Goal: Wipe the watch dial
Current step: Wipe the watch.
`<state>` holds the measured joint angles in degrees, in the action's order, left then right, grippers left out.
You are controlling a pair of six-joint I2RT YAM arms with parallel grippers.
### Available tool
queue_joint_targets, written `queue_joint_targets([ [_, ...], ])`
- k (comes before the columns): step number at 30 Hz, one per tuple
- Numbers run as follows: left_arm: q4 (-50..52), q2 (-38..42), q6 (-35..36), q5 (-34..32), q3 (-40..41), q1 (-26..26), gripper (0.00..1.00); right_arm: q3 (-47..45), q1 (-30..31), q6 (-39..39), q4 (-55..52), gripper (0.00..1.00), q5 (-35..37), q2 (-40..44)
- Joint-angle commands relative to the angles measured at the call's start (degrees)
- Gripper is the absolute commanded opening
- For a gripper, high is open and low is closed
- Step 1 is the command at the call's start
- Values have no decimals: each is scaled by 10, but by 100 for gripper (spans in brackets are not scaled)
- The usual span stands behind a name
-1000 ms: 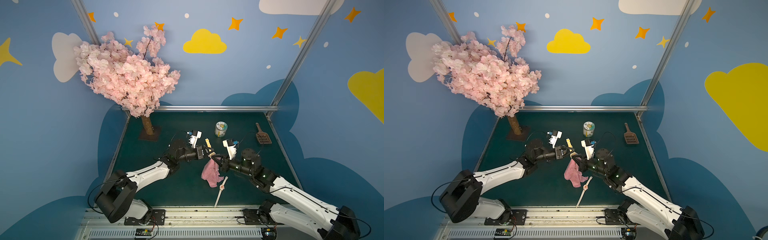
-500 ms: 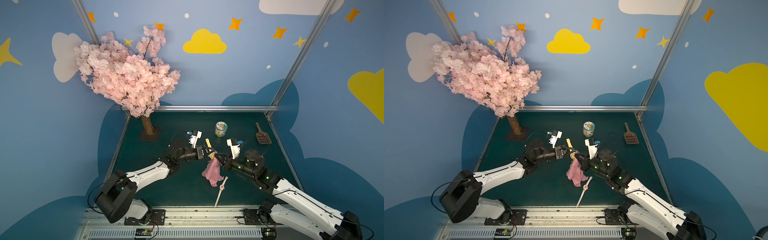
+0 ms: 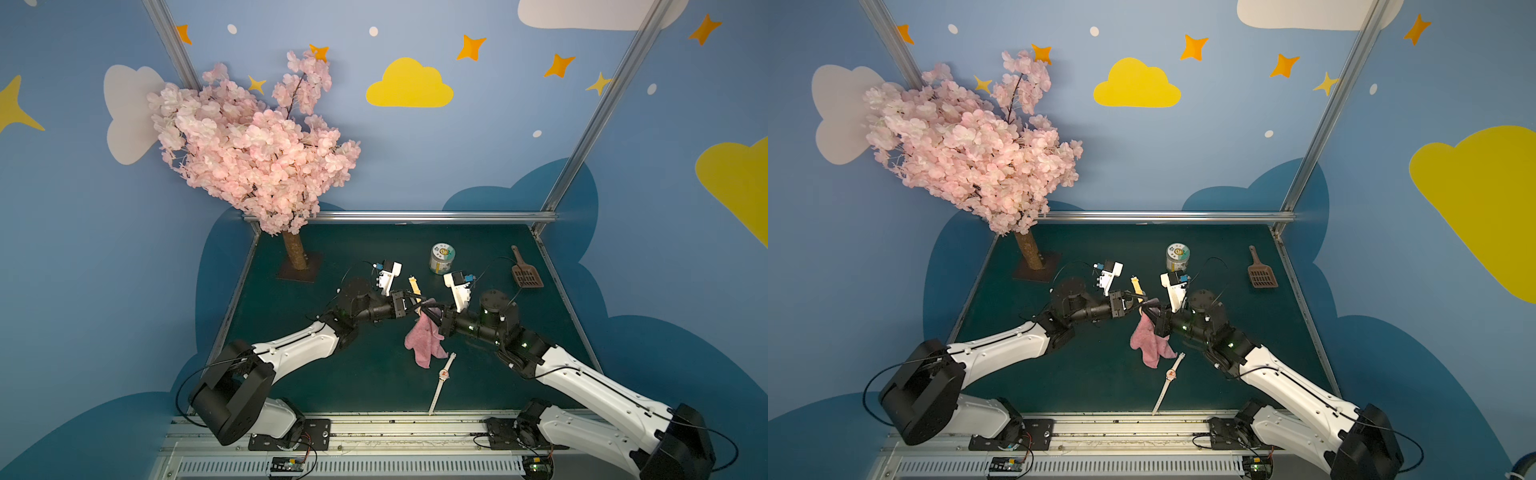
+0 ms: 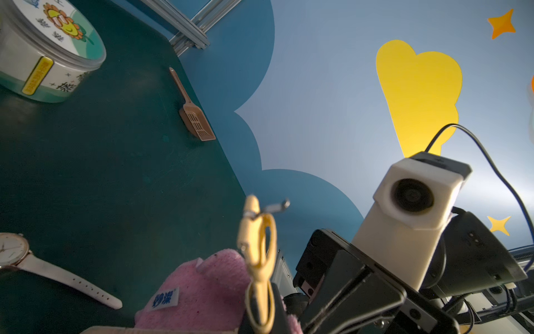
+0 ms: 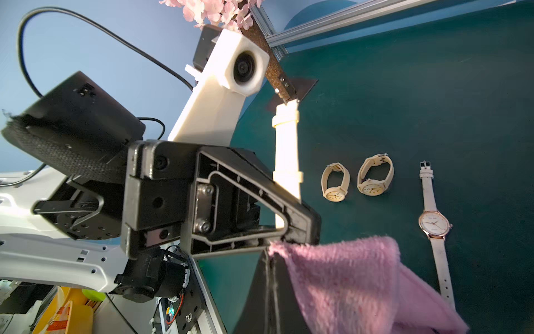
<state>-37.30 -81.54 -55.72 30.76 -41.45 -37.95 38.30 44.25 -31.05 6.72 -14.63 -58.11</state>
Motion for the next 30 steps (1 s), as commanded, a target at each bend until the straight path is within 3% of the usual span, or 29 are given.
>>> queue_joint_targets([
  [1,-33,11,4,25,-6,-11,3,-26,2,-3,0,0,-2,-10],
  [12,-30,16,6,22,-1,-11,3,-68,-11,-9,-48,0,71,54],
  [21,-31,16,4,22,0,-11,3,-64,-11,2,-11,0,43,109],
  [26,-32,15,4,21,1,-11,3,-87,-10,5,84,0,31,141],
  [30,-33,12,3,22,0,-10,3,-80,-9,9,128,0,-24,121],
])
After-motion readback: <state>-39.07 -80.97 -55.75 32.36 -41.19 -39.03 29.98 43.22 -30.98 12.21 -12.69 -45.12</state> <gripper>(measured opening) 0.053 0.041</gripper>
